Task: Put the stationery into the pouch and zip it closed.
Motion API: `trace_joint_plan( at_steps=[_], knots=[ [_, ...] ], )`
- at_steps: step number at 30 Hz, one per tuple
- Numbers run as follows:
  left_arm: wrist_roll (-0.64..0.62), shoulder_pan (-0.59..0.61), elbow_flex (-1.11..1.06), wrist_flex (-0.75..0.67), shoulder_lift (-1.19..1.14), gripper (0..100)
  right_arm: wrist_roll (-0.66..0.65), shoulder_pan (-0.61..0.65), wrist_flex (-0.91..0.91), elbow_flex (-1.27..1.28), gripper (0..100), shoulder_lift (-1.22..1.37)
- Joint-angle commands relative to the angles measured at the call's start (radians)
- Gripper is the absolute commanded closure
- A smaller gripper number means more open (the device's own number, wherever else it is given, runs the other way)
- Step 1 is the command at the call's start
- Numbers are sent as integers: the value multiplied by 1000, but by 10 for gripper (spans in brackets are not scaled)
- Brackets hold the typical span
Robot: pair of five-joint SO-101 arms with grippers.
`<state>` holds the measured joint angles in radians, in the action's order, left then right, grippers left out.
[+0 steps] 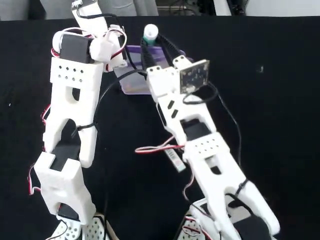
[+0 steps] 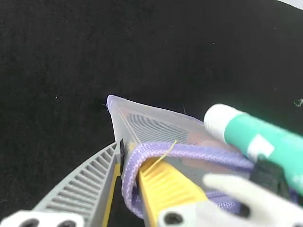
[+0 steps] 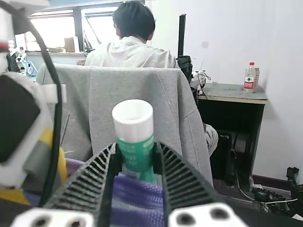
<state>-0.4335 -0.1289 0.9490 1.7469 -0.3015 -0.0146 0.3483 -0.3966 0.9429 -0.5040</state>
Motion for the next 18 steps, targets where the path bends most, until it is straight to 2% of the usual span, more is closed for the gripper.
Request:
trace_joint_plan(
  at_steps=[1,6,13,18],
  knots=[
    [-5,38,-24,11,-12,970,-3,3,9,67,981,-134],
    [-5,38,-24,11,-12,970,-2,6,11,136,981,-297],
    [-5,36,-24,11,-12,970,3,6,150,133,982,-492],
    [-5,33,-24,11,-12,970,114,12,219,139,982,-588]
  ],
)
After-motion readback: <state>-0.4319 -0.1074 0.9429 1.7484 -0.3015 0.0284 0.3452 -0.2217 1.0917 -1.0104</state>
